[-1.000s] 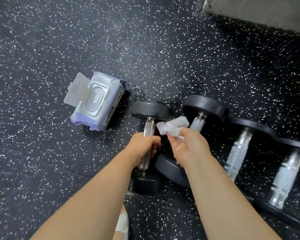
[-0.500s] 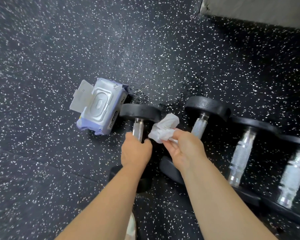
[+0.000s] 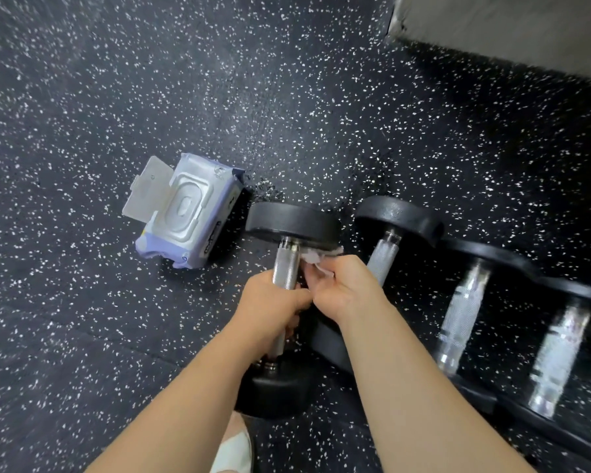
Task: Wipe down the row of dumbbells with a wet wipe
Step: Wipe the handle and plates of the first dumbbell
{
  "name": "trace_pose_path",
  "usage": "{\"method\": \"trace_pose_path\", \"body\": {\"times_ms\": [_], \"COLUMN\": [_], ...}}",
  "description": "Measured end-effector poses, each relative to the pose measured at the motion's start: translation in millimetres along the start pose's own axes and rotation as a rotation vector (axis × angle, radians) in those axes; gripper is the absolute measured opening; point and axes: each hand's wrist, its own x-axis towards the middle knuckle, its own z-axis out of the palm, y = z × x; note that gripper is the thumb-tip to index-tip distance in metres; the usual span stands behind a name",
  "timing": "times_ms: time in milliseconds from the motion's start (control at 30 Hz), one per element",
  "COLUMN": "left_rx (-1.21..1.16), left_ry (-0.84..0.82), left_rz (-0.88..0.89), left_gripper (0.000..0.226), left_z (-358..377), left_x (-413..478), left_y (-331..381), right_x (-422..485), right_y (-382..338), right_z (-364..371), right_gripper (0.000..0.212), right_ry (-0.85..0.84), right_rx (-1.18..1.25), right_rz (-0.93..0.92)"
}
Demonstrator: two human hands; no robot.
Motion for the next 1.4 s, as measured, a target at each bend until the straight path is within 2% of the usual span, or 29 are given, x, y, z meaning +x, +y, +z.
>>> {"method": "trace_pose_path", "body": {"times_ms": [133,400,567,733,833,900,1033,1167,1267,1333,1400], "left_rx": [-0.041,0.015,-0.005,-0.005,0.001,0.007,0.017,0.109,0.106,0.075,0.009], "left_ry": [-0.115,-0.051,-0.118,-0.056,-0.037,-0.027,-0.002,0.065,0.142,0.142,0.091], "left_rz": [-0.023,0.0,-0.004,-0.007,-0.034,-0.047,-0.044,0.036,0.061,0.042,0.021], "left_gripper": [0.03,0.028,0.029,0.027,0.028,0.028,0.025,0.028,0.035,0.034,0.031], "left_z": [1.8,2.6,2.1,0.4,-2.7,-3.9,-3.7,-0.7,-0.6,-1.8,-2.6], "left_x": [-4.8,-0.3,-4.5,1.0,0.8,0.4,-0.5,-2.7,0.9,-0.5,-4.2], "left_y": [9.3,14.3,15.0,14.4,12.4,8.5,3.6,8.8,8.9,10.3,11.7], "right_x": [9.4,-15.4,5.2,-9.3,-13.2,-15.5,-21.8,-26.6,-23.6,-16.0,-13.8], "right_y": [1.4,-18.2,-3.4,-11.7,-11.0,-4.4,16.0,42.0,46.8,46.2,40.0], "right_z": [2.6,-4.9,-0.5,-25.0,-26.7,-20.2,-8.5,3.2,11.5,6.6,-0.2], "right_gripper": [0.027,0.017,0.03,0.025,0.023,0.022,0.041,0.046,0.039,0.038,0.043], "right_ry": [0.048,0.04,0.049,0.071,0.132,0.123,0.133,0.115,0.012,0.022,0.056], "right_rx": [-0.157,-0.126,-0.137,-0.208,-0.505,-0.649,-0.785,-0.99,-1.181,-1.305,-1.18], "right_rz": [0.03,-0.094,-0.111,-0.431,-0.657,-0.741,-0.883,-1.224,-1.432,-1.61,-1.545]}}
